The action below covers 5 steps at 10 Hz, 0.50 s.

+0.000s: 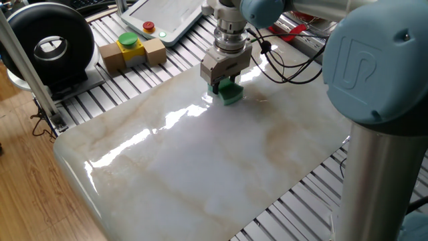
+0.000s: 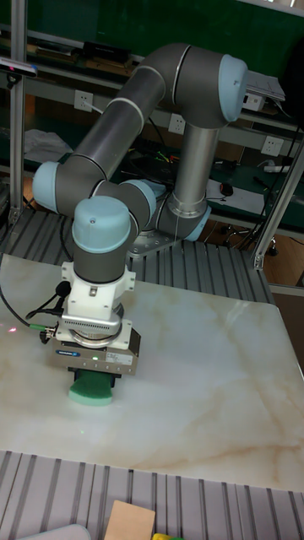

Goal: Clean the tabletop with a sponge

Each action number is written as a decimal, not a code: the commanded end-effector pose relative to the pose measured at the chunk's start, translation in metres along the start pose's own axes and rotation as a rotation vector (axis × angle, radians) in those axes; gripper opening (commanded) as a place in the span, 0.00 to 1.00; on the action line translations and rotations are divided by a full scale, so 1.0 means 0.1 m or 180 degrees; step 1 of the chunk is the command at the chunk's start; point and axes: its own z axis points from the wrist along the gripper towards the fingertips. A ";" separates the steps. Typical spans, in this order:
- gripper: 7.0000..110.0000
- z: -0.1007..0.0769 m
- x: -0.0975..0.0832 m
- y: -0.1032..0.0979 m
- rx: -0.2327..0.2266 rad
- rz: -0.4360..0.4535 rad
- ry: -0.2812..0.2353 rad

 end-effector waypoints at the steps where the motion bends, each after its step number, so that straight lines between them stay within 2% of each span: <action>1: 0.00 0.00 -0.03 0.16 -0.0061 0.0077 -0.0006; 5: 0.00 0.01 -0.05 0.30 -0.0086 0.0120 -0.0009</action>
